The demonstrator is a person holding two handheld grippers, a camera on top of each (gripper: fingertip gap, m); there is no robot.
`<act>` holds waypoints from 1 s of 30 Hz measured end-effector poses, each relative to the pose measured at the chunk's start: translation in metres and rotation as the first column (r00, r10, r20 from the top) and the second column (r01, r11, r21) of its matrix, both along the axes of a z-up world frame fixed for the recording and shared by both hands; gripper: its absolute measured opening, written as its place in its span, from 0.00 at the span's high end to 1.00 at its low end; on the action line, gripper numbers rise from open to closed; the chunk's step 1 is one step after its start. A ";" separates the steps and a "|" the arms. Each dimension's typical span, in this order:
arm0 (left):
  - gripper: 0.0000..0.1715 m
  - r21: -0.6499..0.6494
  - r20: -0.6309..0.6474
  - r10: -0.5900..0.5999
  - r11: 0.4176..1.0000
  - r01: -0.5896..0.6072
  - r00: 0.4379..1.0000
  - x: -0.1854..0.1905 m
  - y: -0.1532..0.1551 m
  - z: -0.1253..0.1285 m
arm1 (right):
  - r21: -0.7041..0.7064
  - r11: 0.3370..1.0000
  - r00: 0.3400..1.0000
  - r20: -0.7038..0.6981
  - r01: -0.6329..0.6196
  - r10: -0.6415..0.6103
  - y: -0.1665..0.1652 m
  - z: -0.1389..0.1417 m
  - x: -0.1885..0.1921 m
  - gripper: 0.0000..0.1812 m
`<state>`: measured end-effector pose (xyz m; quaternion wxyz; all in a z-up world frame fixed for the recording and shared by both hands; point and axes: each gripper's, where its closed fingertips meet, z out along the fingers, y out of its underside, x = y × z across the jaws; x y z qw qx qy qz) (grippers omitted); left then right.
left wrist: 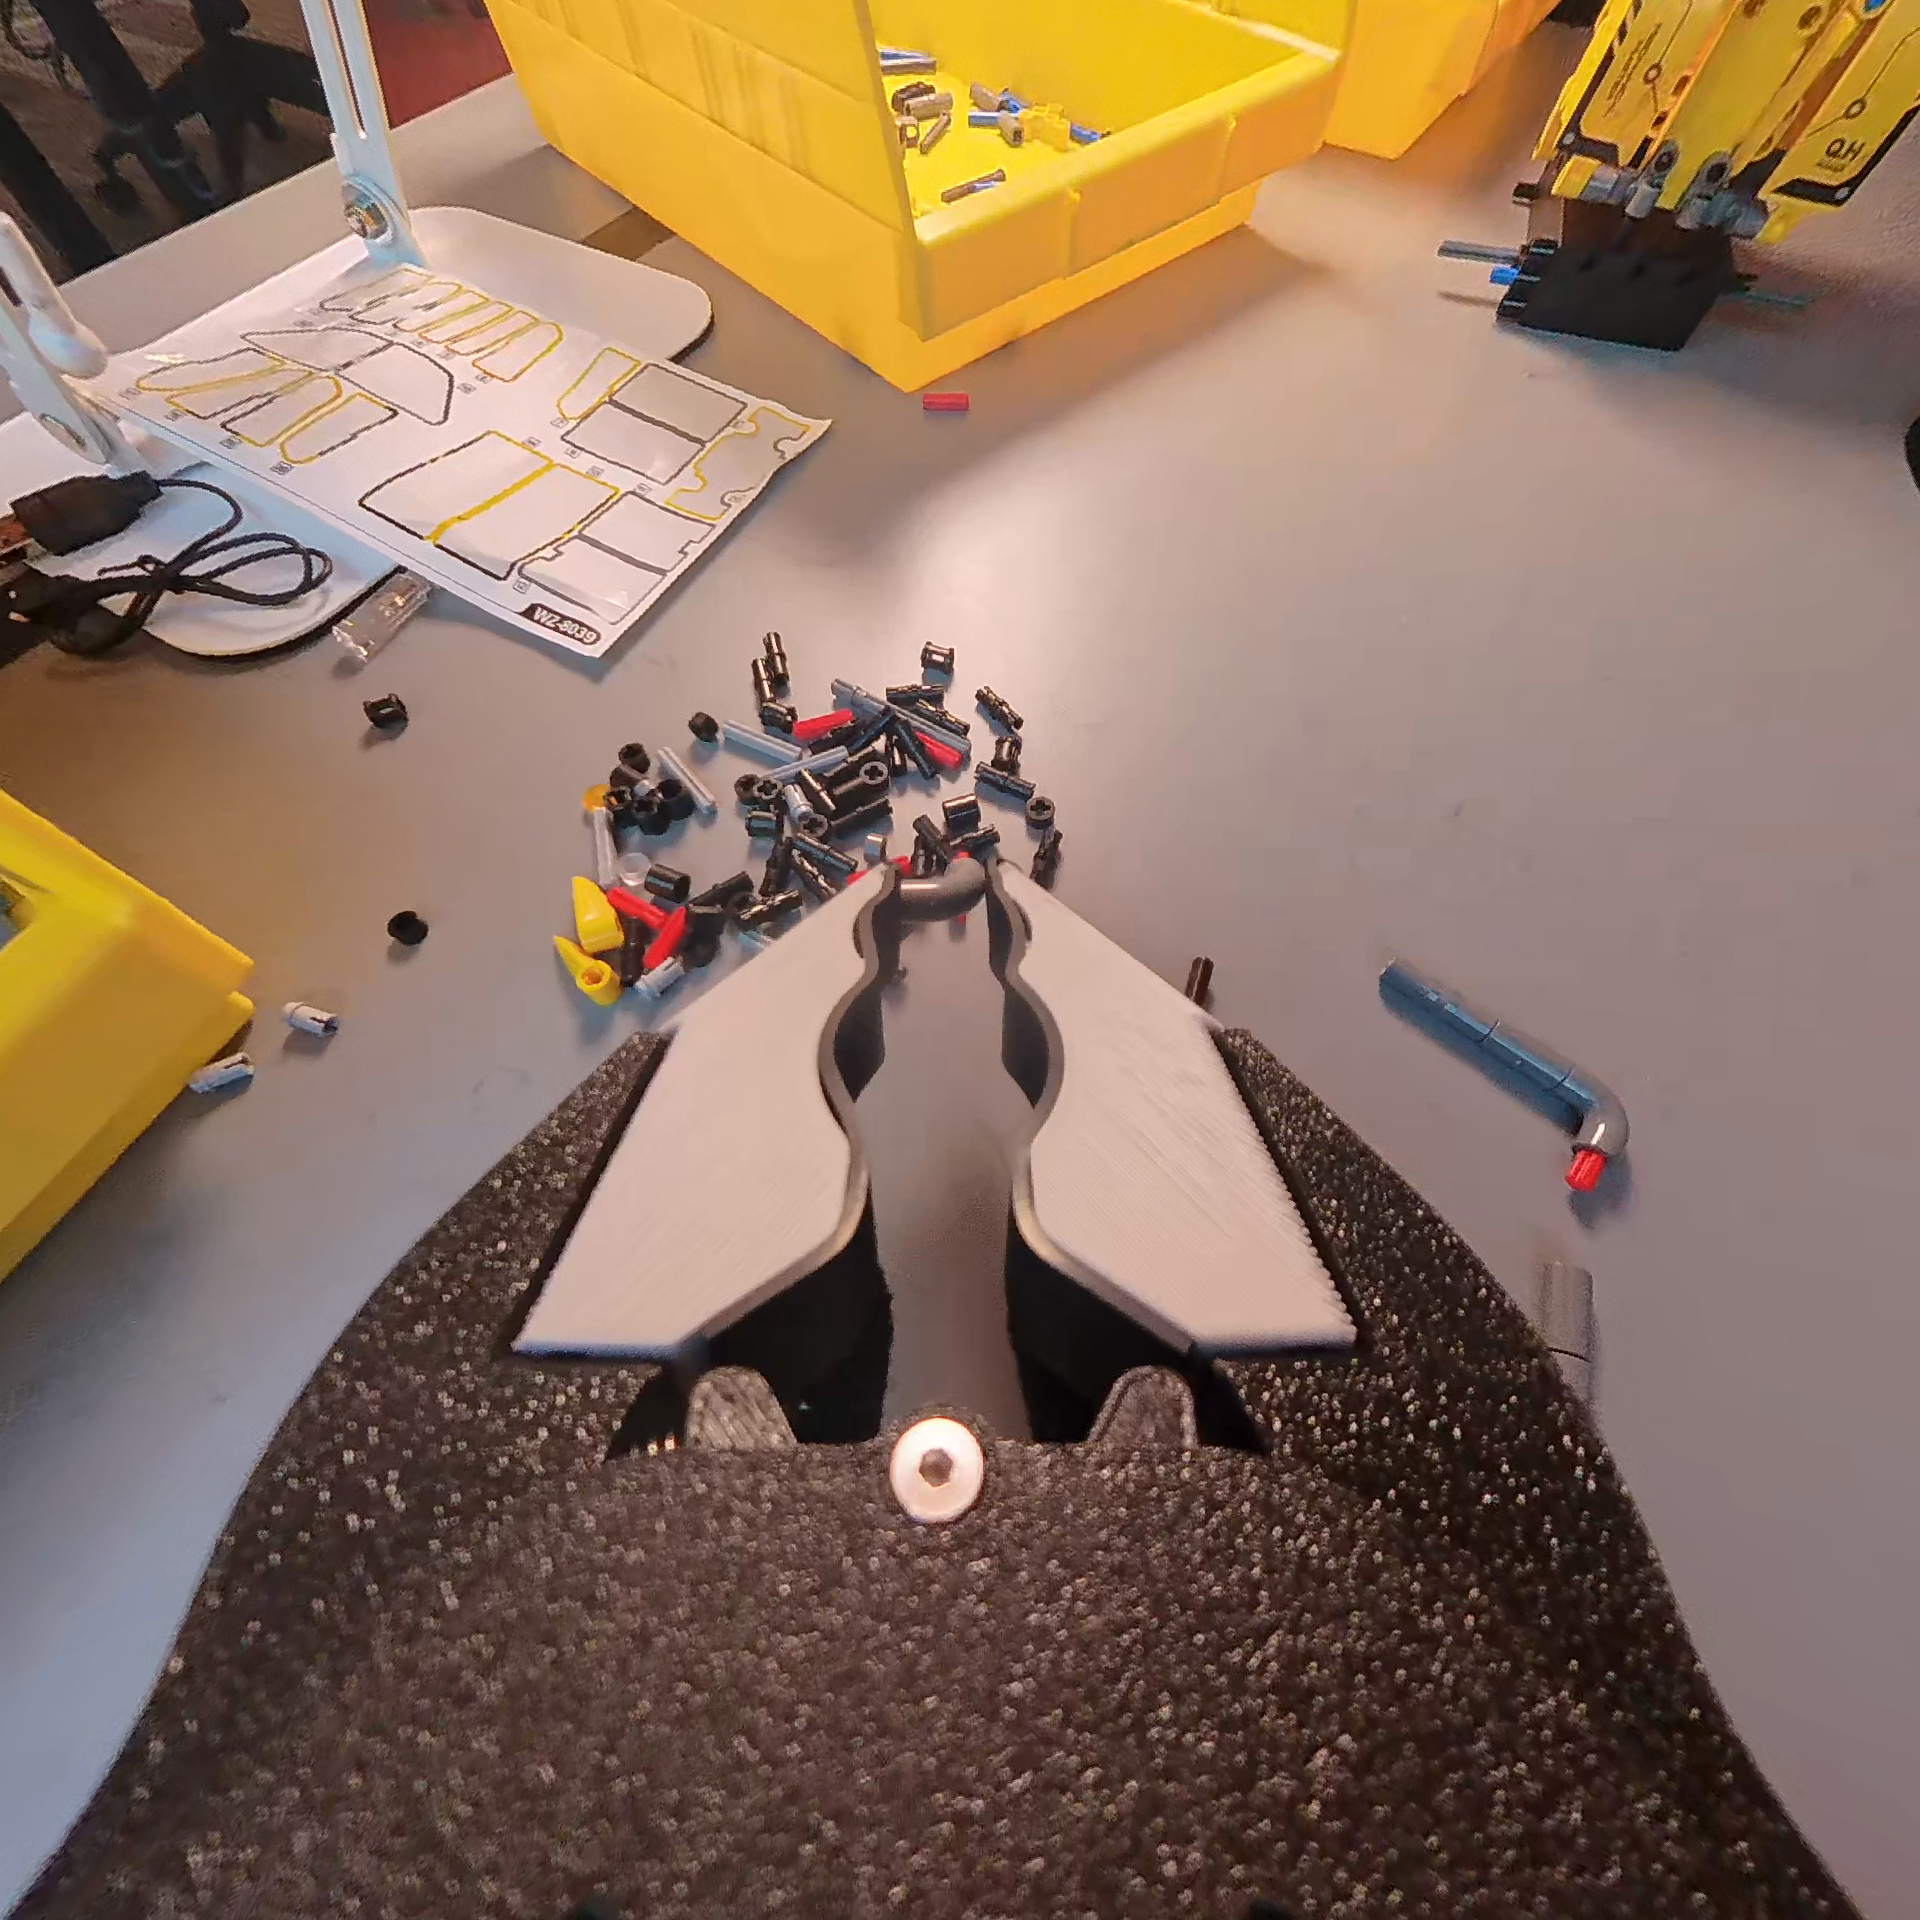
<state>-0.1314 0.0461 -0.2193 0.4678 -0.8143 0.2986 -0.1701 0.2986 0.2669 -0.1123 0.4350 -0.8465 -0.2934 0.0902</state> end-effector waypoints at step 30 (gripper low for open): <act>0.91 0.008 -0.112 0.126 0.992 -0.126 0.986 -0.016 0.014 -0.012 | -0.234 0.914 0.915 0.153 -0.332 0.372 -0.023 -0.086 0.009 0.71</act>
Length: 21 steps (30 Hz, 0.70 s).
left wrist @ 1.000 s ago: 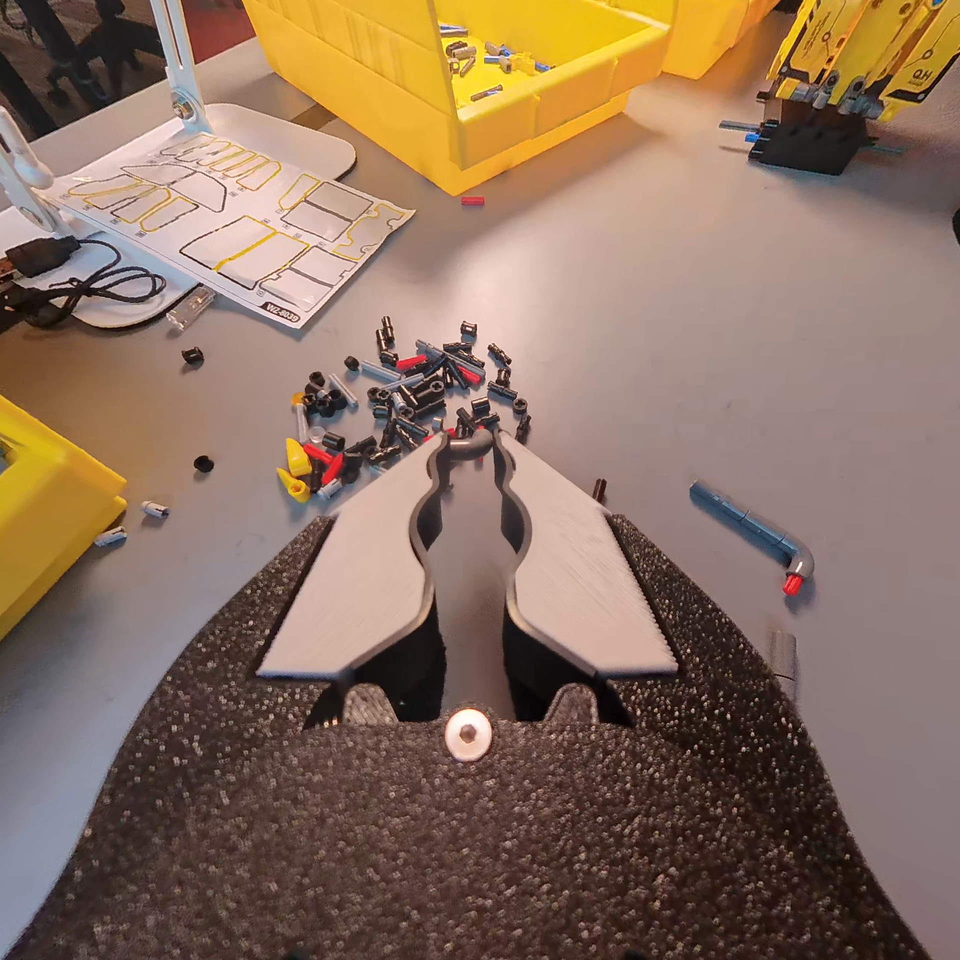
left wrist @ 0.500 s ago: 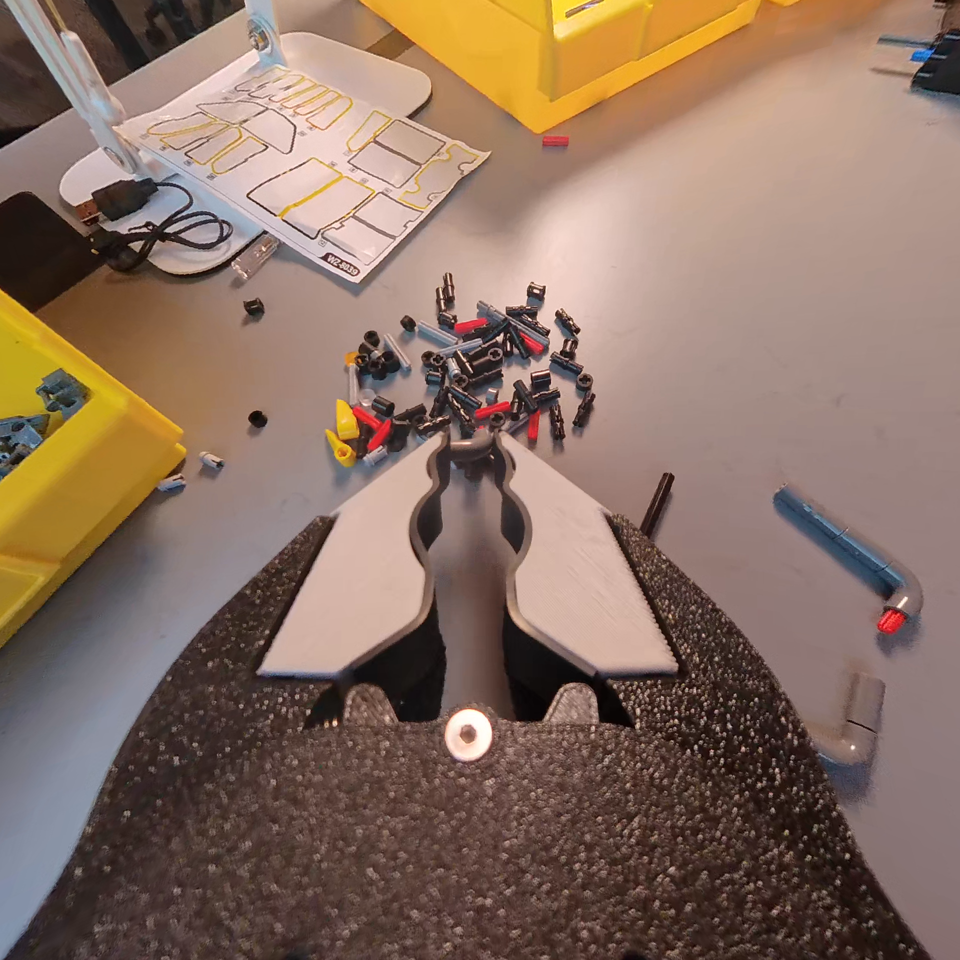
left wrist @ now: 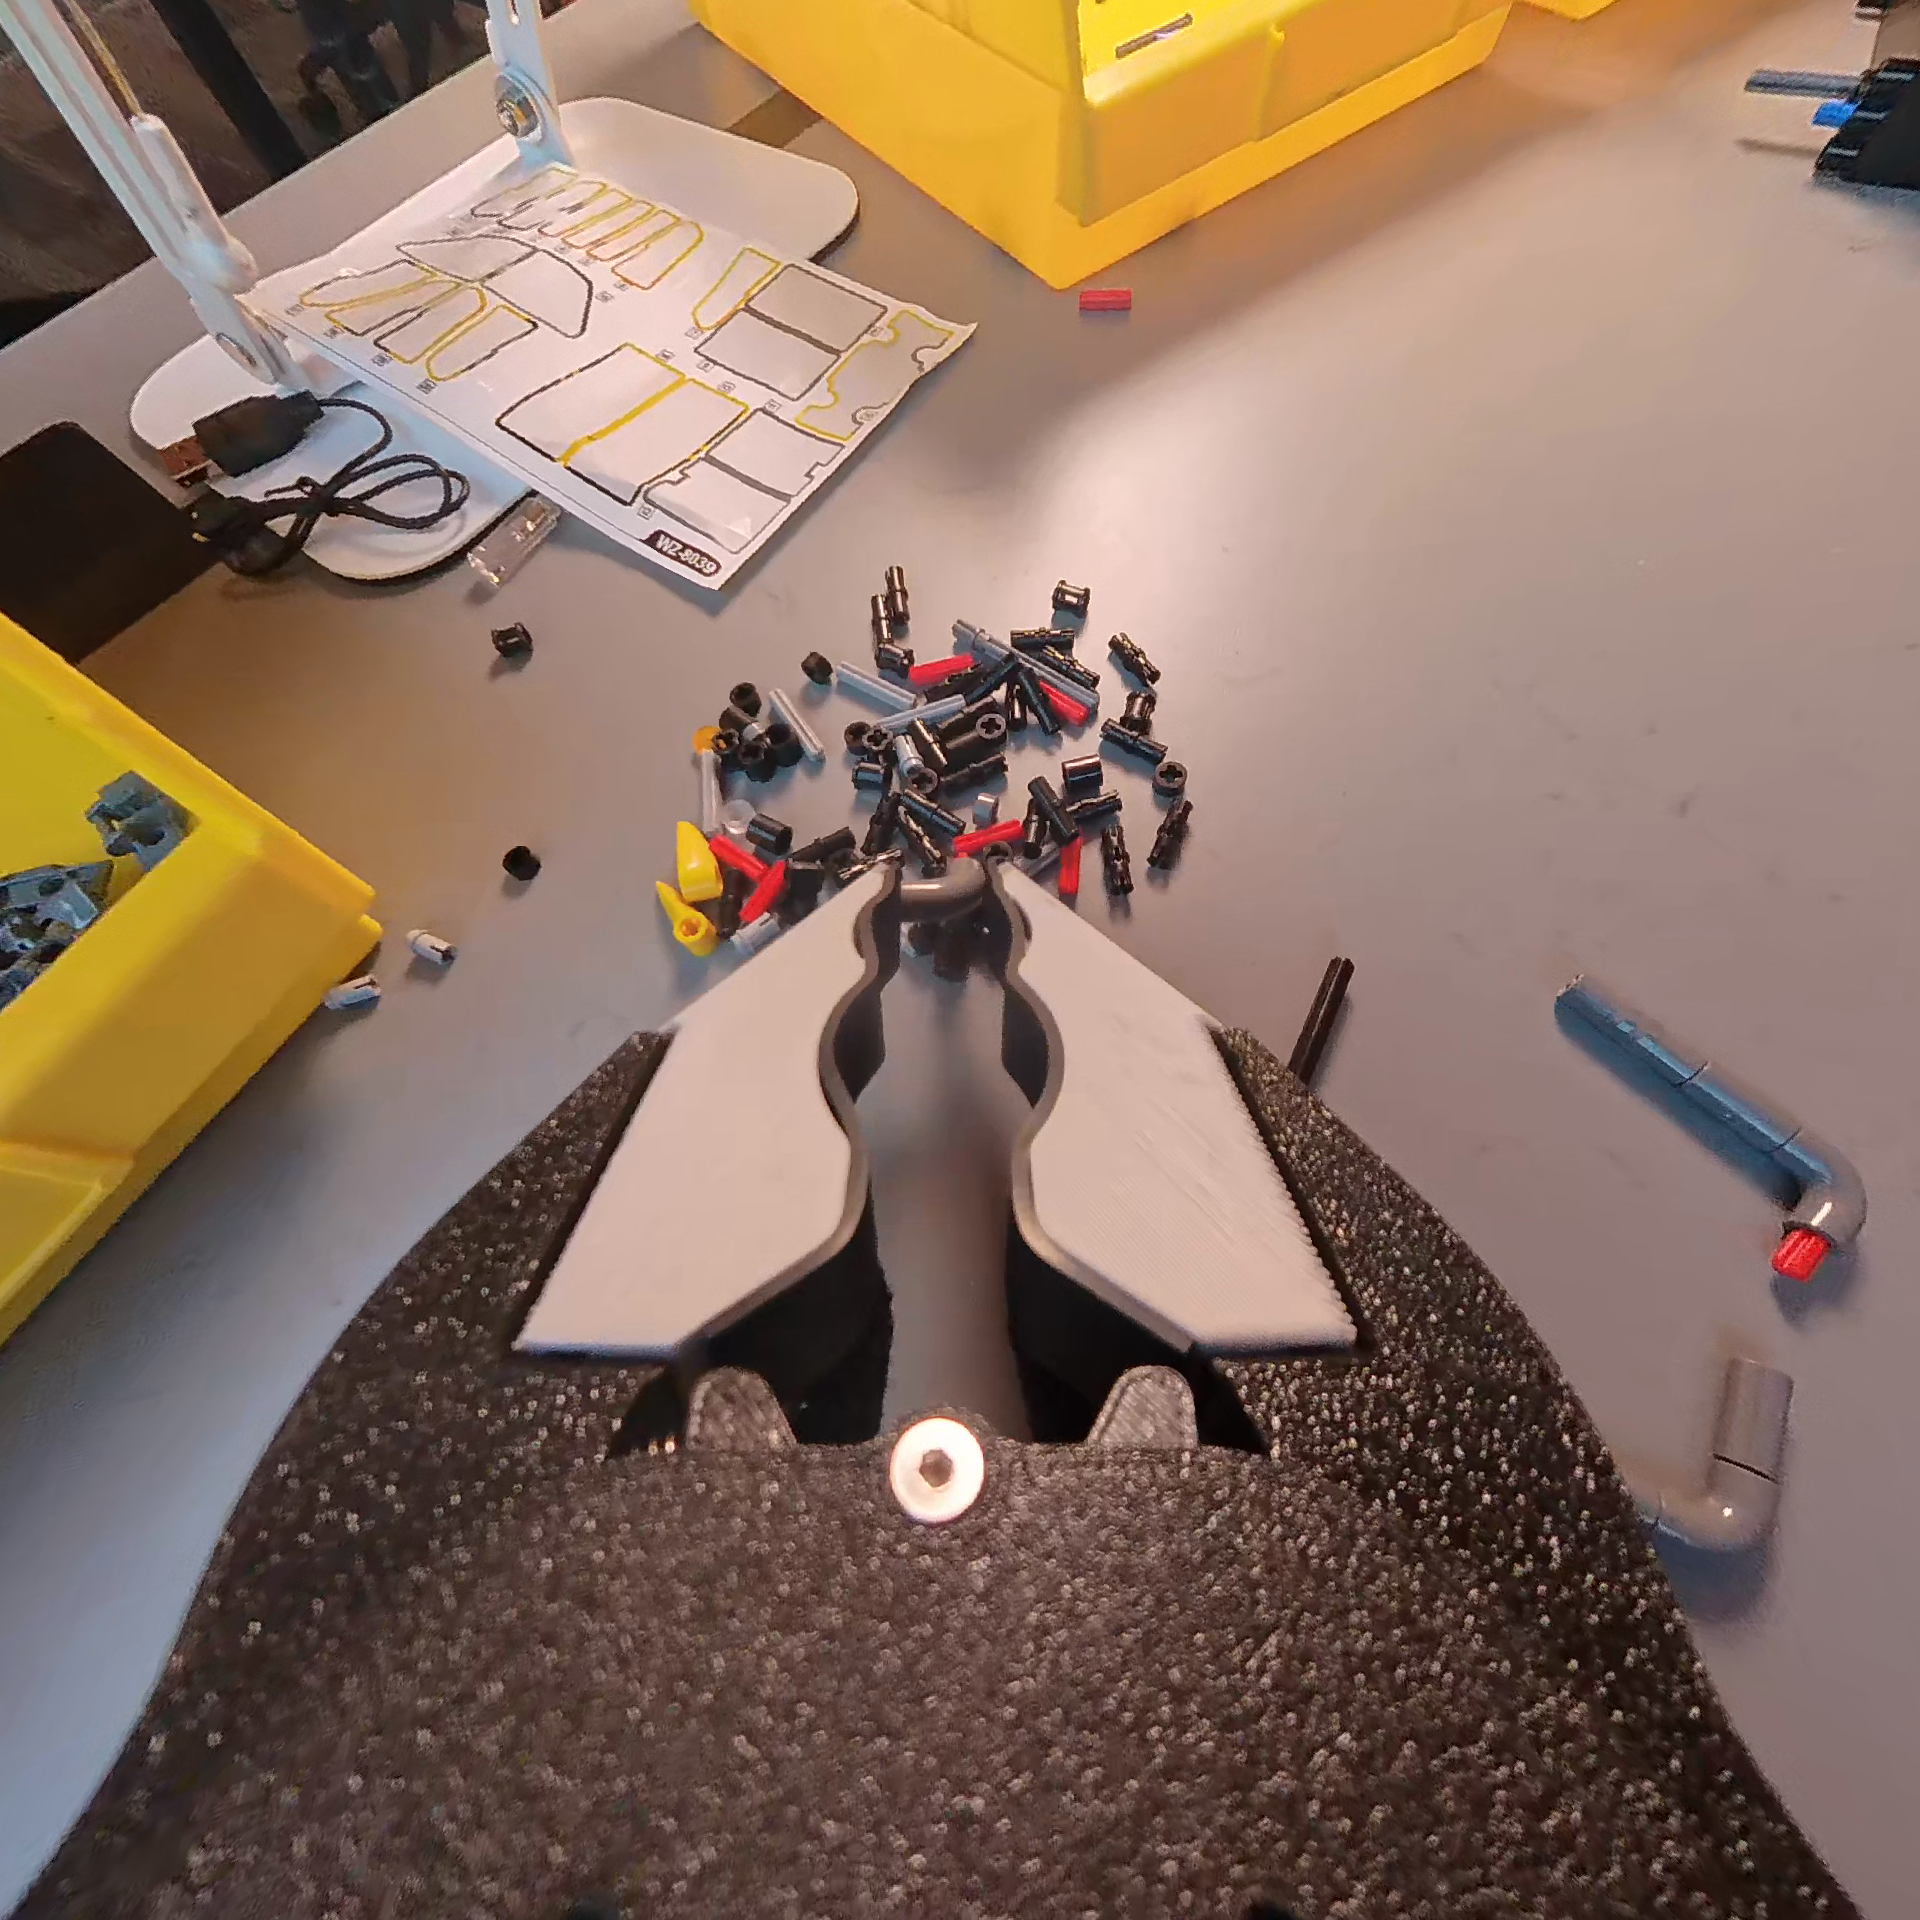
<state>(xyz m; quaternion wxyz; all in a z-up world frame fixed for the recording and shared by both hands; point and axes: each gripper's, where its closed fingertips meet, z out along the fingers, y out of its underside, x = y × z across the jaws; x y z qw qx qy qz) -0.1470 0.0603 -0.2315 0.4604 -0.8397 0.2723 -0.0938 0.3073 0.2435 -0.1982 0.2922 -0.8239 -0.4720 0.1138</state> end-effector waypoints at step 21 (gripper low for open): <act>0.91 0.036 0.136 -0.125 0.992 0.122 0.983 0.025 -0.014 0.018 | -0.074 0.992 0.970 0.226 0.105 -0.086 -0.004 -0.022 0.020 0.82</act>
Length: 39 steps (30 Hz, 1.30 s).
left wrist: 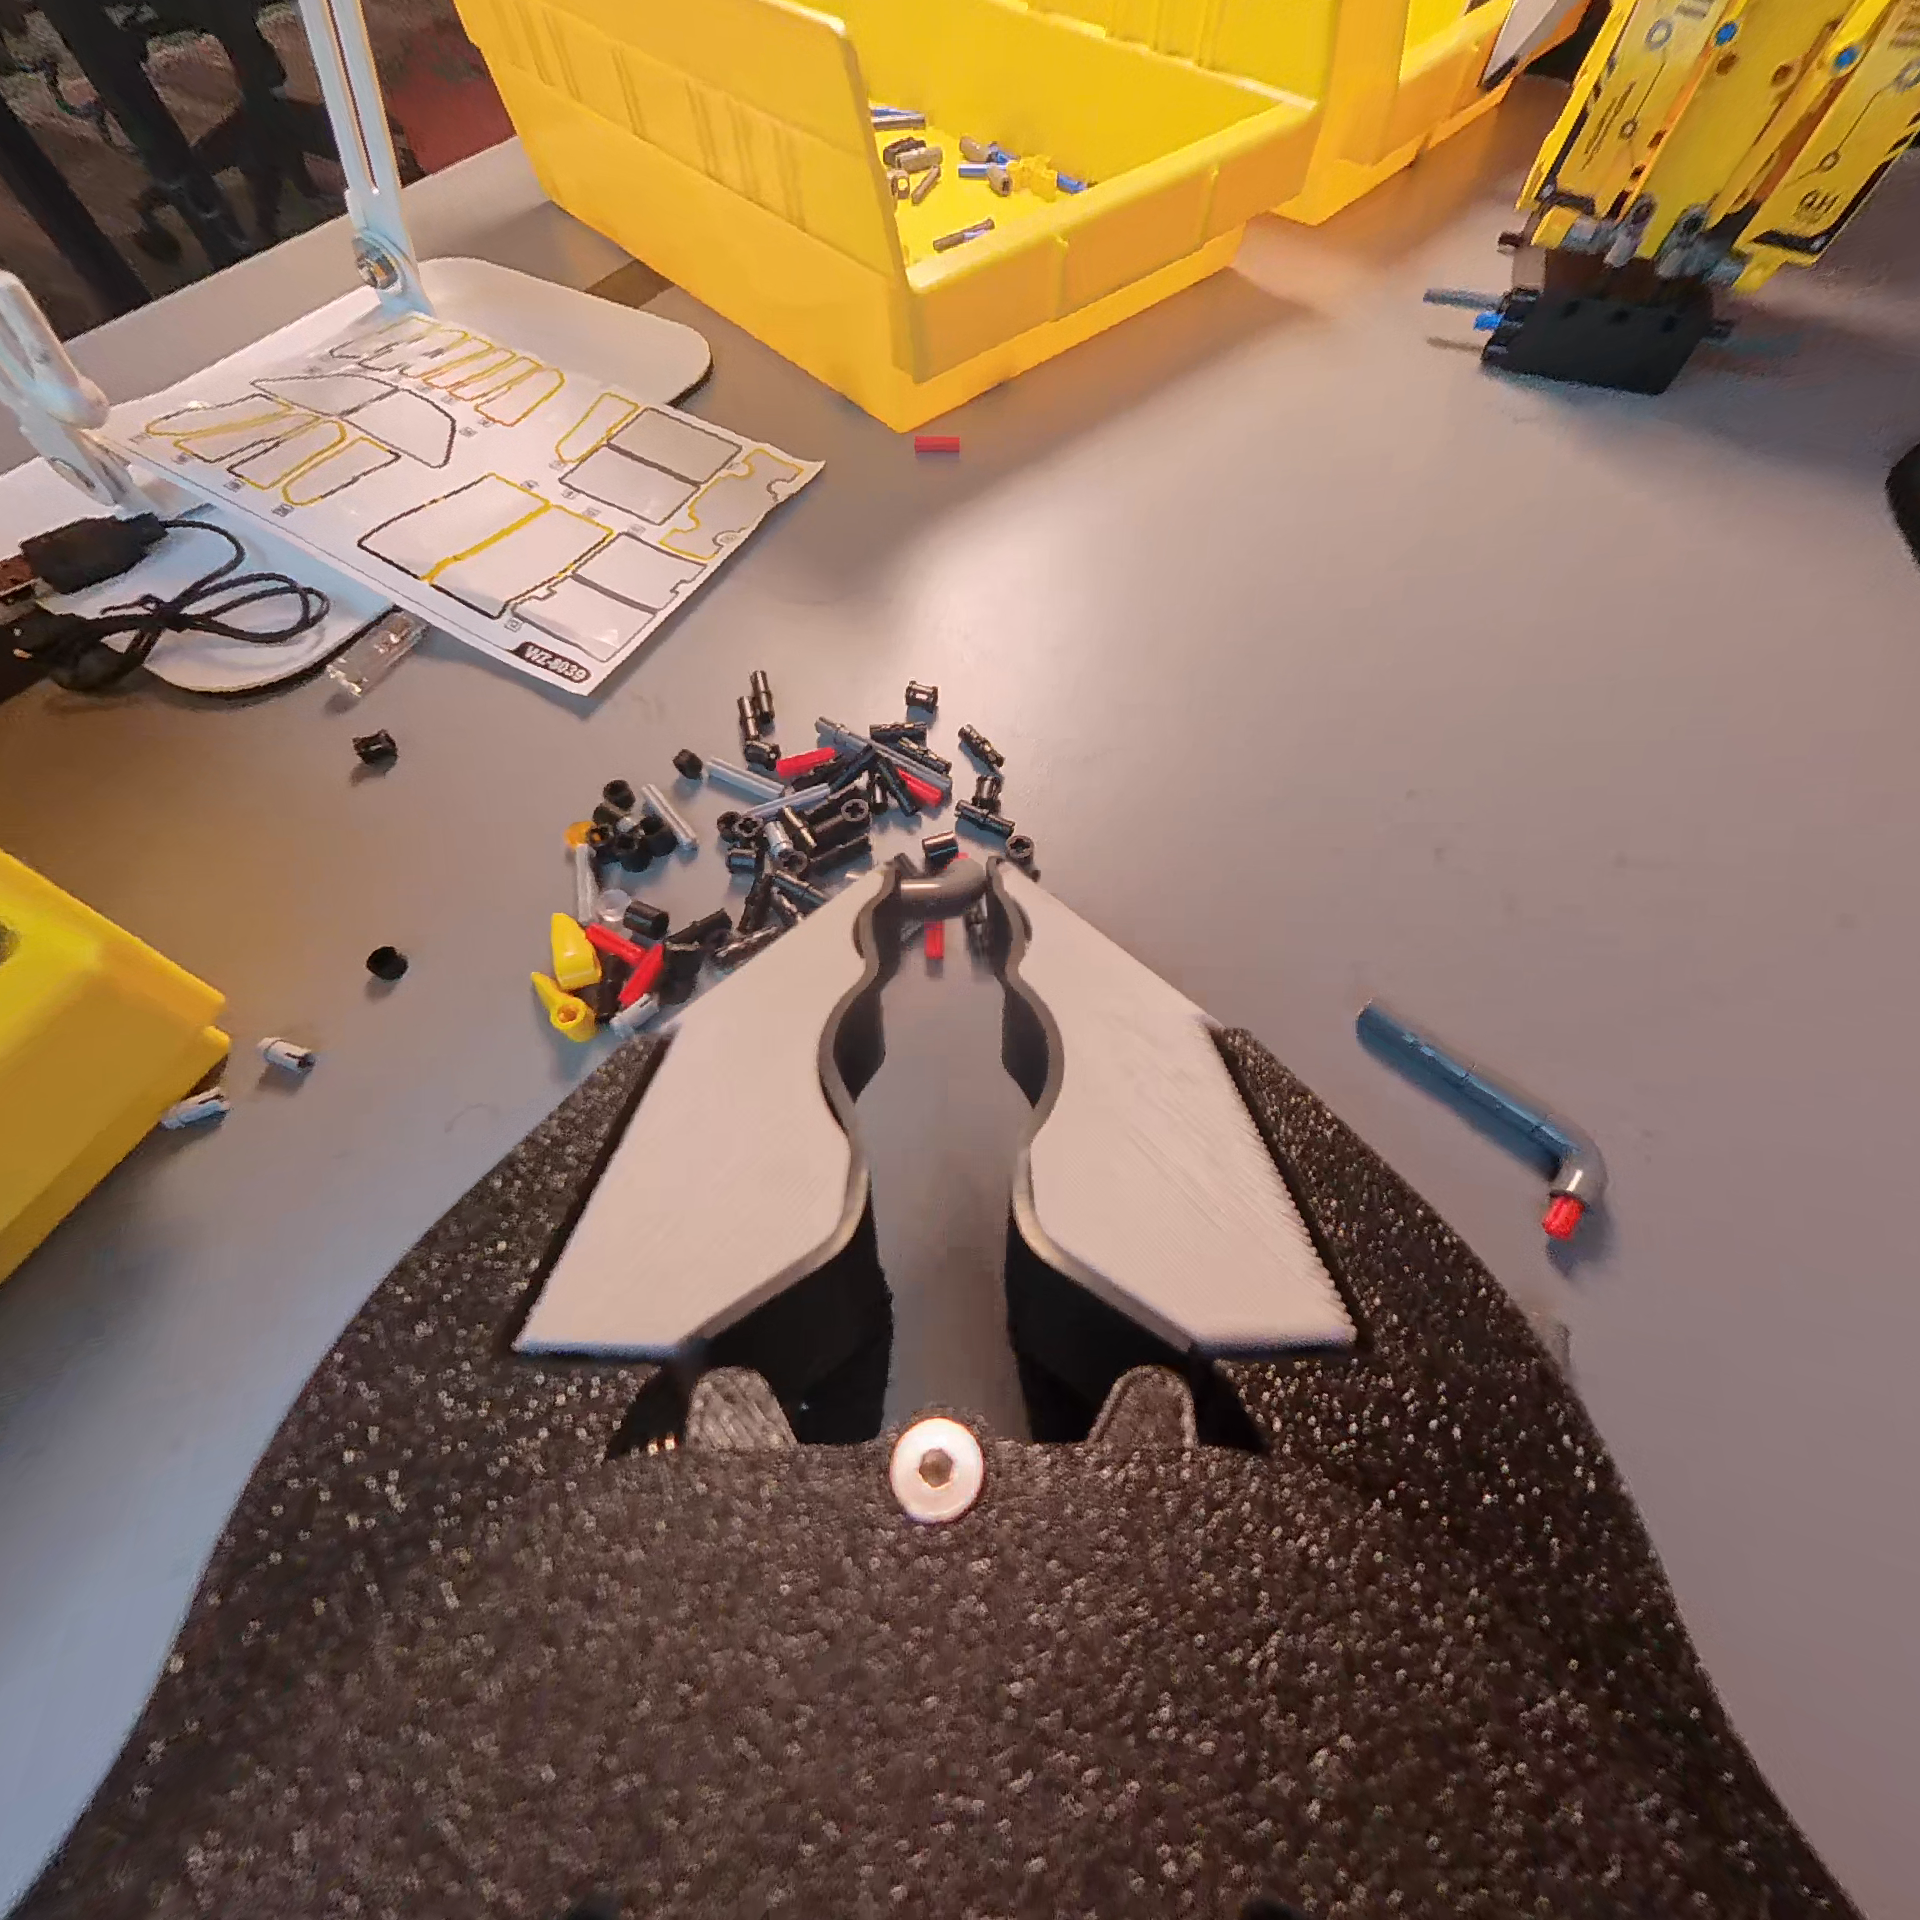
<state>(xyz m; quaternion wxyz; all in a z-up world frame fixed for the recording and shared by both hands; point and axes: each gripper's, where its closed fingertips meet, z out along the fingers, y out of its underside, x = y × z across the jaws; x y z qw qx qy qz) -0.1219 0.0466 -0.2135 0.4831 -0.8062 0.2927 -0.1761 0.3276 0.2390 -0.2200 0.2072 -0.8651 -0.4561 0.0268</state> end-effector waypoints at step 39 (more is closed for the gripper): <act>0.91 0.115 0.618 -0.461 0.854 0.507 0.637 0.069 -0.081 0.084 | 0.649 0.601 0.202 -0.583 -0.467 0.787 -0.274 0.087 -0.387 0.99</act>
